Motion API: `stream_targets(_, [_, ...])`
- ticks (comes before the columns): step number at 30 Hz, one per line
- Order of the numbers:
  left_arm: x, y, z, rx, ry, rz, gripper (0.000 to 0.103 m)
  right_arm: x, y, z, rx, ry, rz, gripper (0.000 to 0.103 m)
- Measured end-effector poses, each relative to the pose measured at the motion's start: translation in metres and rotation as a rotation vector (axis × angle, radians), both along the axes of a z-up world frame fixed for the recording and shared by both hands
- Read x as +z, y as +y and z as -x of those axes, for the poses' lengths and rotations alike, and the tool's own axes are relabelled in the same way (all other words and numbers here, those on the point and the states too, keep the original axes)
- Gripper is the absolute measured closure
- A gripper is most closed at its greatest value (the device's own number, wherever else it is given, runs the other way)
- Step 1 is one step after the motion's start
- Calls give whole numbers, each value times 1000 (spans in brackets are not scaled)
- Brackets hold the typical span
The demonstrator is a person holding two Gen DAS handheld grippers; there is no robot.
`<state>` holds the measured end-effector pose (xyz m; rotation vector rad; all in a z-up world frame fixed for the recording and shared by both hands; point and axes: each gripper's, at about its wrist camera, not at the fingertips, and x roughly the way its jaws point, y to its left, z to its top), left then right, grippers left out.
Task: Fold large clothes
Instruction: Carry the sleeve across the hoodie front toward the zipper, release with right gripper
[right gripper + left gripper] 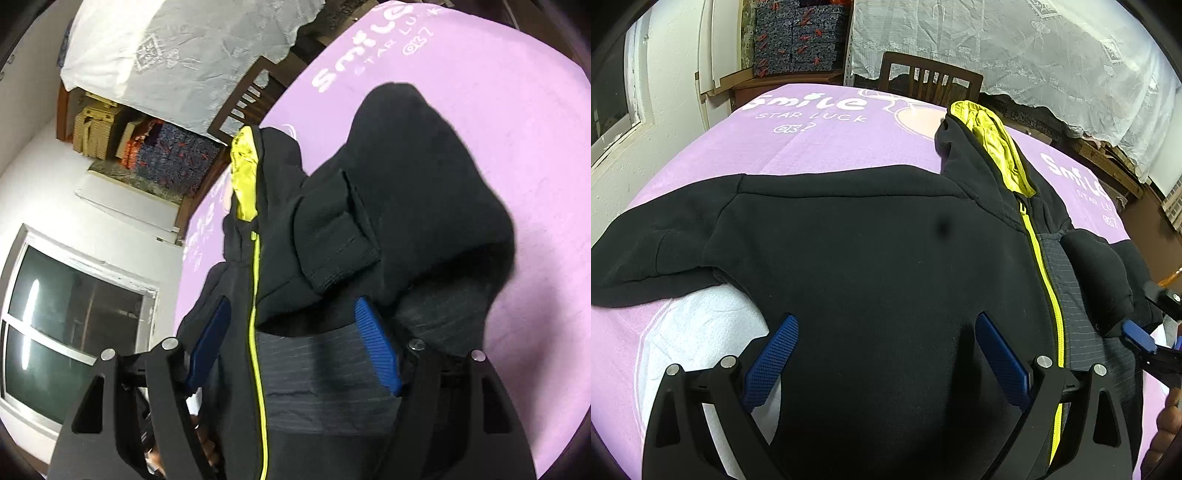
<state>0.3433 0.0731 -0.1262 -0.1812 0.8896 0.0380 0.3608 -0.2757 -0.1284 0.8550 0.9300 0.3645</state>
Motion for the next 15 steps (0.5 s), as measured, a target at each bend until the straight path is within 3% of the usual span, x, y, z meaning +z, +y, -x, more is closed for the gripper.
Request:
stream_targets(3, [0, -1, 0, -2, 0, 2, 6, -5, 11, -10, -41, 47, 30, 34])
stream_targets(5, [0, -1, 0, -2, 1, 4, 6, -7, 15, -17, -82, 63, 55, 43])
stream_targets(6, [0, -1, 0, -1, 1, 7, 6, -4, 18, -19, -103, 59, 91, 64])
stream_targets(7, [1, 0, -1, 0, 0, 12, 6, -4, 20, -21, -114, 55, 118, 76])
stream_targets(9, [2, 2, 0, 6, -6, 20, 6, 6, 29, -27, -137, 6, 192, 77])
stream_targets(11, [4, 4, 0, 10, -13, 26, 6, 22, 50, -32, -82, -67, 273, 77])
stream_targets(14, [3, 4, 0, 6, -8, 29, 6, 39, 106, -33, 147, -159, 365, 73])
stream_targets(15, [3, 4, 0, 3, -7, 31, 6, 38, 123, -33, 231, -164, 368, 65])
